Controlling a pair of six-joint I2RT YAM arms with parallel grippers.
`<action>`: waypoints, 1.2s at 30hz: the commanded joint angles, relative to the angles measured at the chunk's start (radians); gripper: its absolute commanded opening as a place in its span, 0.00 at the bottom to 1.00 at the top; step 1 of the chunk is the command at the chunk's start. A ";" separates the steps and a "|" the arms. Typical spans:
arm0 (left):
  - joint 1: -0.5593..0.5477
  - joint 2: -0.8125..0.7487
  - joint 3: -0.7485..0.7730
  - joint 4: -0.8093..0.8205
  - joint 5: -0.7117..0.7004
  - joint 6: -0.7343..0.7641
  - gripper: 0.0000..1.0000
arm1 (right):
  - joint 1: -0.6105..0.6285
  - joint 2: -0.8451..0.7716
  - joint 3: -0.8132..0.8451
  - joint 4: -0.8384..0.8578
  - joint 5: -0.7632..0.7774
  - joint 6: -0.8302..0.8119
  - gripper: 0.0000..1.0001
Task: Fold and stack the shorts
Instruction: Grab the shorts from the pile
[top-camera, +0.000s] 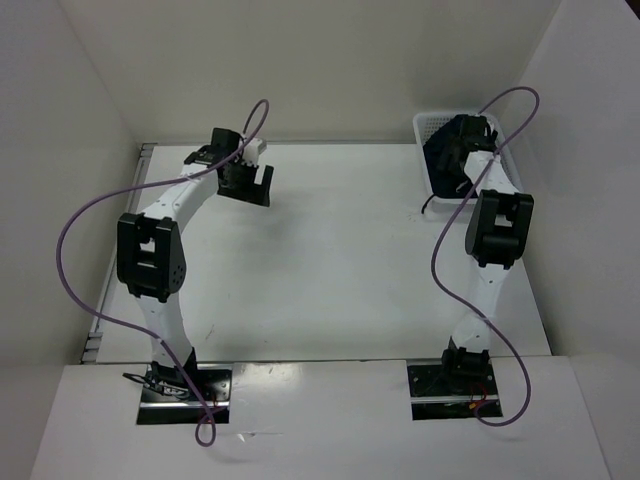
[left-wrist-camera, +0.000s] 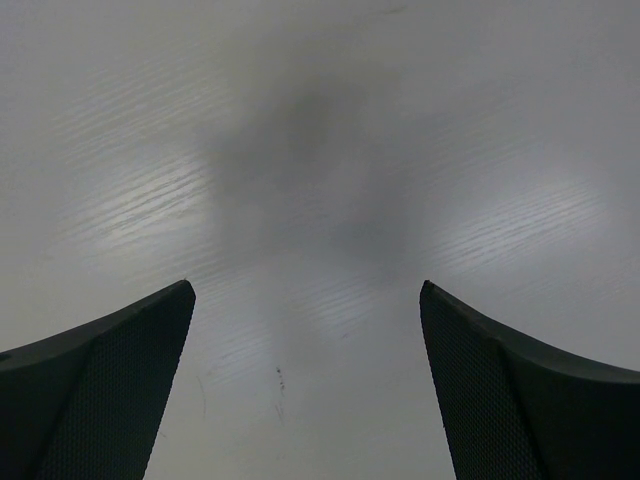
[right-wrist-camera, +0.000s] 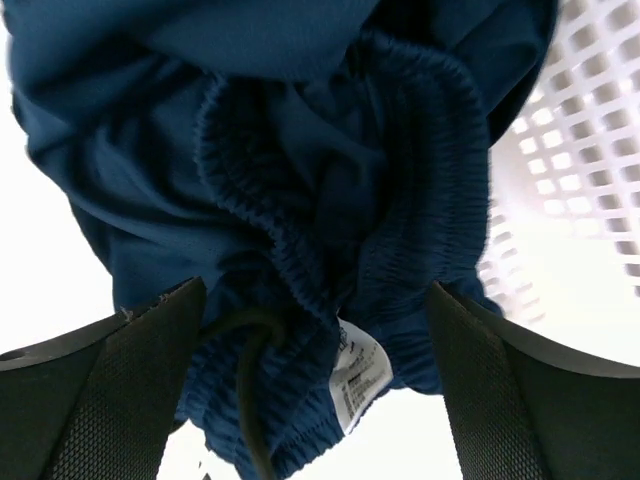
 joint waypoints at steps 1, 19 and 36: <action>-0.028 0.014 0.038 0.000 -0.004 0.003 1.00 | -0.002 0.018 0.049 0.000 0.023 0.040 0.94; -0.028 0.014 0.068 0.010 -0.016 0.003 1.00 | -0.043 -0.028 0.225 0.074 -0.181 -0.032 0.00; -0.028 -0.079 0.122 0.039 -0.073 0.003 1.00 | 0.099 -0.266 0.668 0.239 -0.108 -0.050 0.00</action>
